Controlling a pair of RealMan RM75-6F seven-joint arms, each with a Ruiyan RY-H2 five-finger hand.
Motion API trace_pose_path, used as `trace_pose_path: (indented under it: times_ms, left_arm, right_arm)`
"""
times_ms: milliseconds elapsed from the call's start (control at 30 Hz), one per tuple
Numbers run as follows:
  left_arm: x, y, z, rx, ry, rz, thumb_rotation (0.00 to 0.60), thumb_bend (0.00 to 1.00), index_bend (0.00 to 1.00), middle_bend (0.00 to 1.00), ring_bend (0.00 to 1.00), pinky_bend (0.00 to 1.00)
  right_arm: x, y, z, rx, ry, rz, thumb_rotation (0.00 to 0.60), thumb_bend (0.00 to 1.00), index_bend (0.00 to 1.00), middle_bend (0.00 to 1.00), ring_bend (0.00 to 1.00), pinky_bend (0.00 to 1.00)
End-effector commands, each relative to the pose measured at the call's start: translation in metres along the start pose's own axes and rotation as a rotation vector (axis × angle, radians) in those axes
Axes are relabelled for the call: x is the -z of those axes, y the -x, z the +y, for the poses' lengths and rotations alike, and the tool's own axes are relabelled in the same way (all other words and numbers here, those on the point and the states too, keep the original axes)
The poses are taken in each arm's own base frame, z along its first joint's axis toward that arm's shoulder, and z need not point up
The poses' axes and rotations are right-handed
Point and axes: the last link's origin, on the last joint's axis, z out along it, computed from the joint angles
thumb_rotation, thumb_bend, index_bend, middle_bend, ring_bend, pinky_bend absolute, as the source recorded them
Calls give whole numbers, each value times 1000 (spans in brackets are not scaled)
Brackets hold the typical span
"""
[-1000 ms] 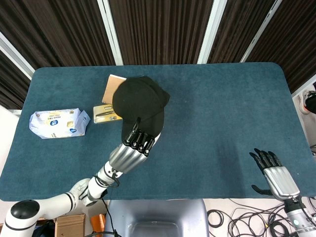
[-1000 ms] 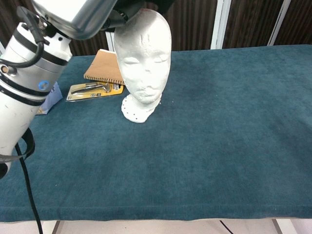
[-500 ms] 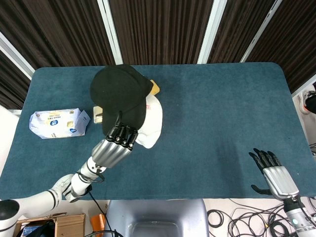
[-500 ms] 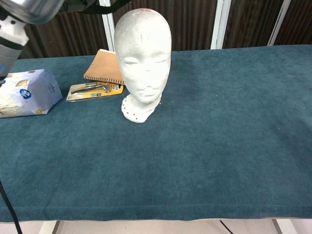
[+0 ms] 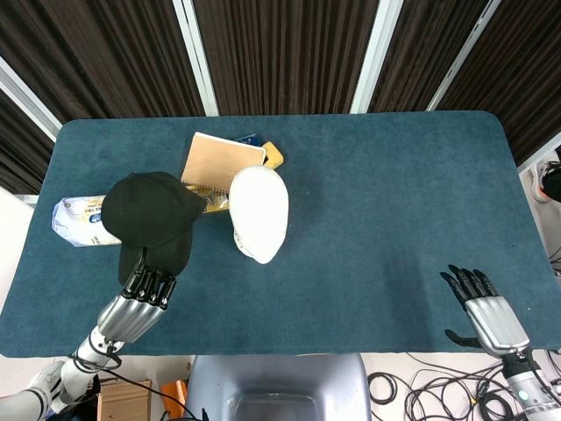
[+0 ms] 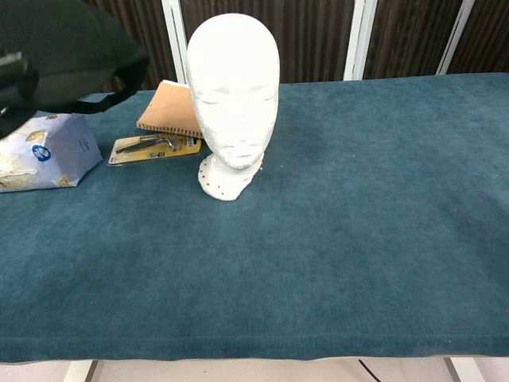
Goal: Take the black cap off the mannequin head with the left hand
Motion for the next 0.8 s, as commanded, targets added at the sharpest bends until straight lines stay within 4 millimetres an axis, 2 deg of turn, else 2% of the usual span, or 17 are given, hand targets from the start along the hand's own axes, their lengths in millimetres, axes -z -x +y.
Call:
trace_pose_path:
  times_ms: [33, 333, 467, 533, 633, 700, 800]
  left_arm:
    - [30, -4, 18, 47, 32, -17, 600, 528, 769, 797, 636, 299]
    - [59, -3, 47, 121, 73, -55, 600, 517, 759, 789, 636, 299]
    - [70, -1, 61, 141, 113, -109, 600, 472, 704, 753, 625, 293]
    - [76, 1, 68, 151, 137, -148, 600, 428, 629, 704, 606, 282]
    - [85, 6, 77, 173, 177, -223, 600, 377, 425, 545, 541, 274]
    - [94, 11, 84, 203, 181, -305, 600, 332, 228, 355, 408, 250]
    - [102, 14, 88, 234, 172, -384, 600, 270, 39, 147, 221, 189]
  right_arm:
    - [0, 1, -1, 3, -3, -3, 600, 118, 0, 0, 0, 0]
    - [2, 1, -1, 2, -12, -8, 600, 119, 0, 0, 0, 0]
    - [2, 2, -2, 6, -16, -10, 600, 118, 0, 0, 0, 0]
    - [2, 2, -2, 6, -16, -11, 600, 119, 0, 0, 0, 0]
    - [2, 2, -2, 5, -14, -9, 600, 118, 0, 0, 0, 0]
    - [2, 1, -1, 5, -12, -8, 600, 118, 0, 0, 0, 0]
    - [3, 1, -1, 10, -11, -9, 600, 118, 0, 0, 0, 0]
